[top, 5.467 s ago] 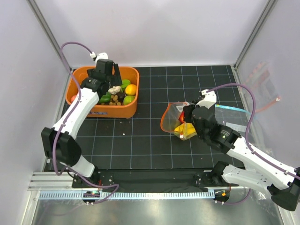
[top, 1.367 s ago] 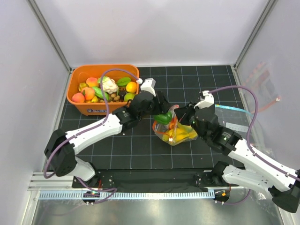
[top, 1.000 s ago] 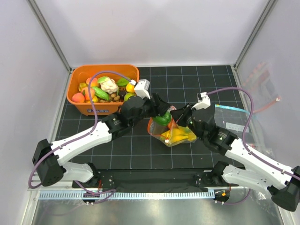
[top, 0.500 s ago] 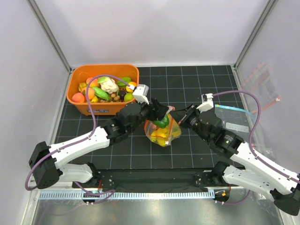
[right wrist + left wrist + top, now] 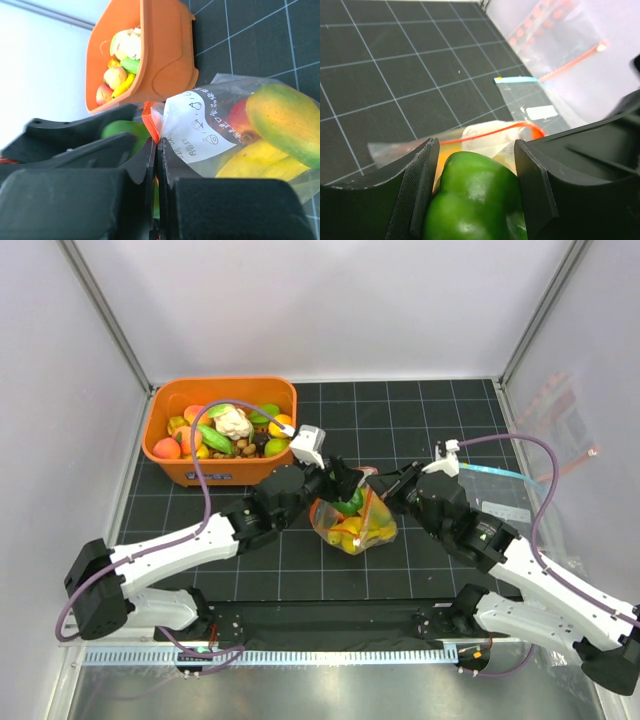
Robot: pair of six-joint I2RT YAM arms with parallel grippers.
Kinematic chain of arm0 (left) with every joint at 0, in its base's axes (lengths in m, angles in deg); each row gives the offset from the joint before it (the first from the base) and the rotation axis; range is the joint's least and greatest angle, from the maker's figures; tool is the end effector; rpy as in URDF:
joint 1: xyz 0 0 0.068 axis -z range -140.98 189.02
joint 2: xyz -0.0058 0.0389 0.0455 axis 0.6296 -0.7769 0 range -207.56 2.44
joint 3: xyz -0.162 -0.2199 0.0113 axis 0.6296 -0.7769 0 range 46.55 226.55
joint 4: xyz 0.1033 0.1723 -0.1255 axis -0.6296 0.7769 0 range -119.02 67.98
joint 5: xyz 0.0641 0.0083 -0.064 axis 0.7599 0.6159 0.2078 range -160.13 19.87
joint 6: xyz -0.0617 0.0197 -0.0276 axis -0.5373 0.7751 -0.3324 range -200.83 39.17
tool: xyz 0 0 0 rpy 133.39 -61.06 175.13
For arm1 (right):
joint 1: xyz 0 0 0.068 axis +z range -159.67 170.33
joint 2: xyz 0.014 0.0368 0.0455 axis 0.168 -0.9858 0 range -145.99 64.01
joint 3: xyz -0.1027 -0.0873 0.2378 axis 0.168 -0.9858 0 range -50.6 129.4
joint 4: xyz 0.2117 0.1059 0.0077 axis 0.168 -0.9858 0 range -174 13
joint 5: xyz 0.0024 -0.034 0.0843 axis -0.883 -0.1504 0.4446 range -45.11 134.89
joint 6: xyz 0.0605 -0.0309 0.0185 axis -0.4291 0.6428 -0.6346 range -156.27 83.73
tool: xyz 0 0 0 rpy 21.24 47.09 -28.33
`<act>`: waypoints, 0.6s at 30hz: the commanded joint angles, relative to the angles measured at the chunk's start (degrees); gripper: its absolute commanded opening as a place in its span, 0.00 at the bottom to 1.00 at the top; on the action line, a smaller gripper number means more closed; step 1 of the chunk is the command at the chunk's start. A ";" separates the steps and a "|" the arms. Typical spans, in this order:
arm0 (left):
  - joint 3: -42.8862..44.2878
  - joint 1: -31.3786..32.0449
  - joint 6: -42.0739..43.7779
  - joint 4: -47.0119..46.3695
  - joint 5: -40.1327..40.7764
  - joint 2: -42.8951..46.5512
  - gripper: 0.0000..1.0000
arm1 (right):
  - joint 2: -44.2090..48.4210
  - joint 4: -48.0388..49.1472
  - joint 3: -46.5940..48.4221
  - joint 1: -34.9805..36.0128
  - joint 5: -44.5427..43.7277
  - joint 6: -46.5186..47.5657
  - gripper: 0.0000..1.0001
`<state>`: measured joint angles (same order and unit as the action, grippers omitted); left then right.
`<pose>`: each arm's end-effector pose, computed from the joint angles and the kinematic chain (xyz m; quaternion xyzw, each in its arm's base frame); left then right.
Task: Place the food in the zip-top bag and seal the zipper
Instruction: Place the fake vegetable in the zipper food storage bag.
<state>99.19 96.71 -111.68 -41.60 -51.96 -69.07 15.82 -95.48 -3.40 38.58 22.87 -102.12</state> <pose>0.1703 -0.2358 0.3365 0.0682 0.7398 -0.3757 0.5539 0.1381 0.1224 0.3244 0.2316 0.7751 0.3908 0.4391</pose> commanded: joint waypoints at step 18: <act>1.15 2.16 2.99 -7.02 0.11 -5.57 0.64 | 3.09 3.45 -1.67 -0.09 -6.90 -3.06 0.01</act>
<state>99.10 98.27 -110.07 -44.71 -52.57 -74.01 18.25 -95.55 -4.78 38.58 18.19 -104.00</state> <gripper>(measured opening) 0.641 0.079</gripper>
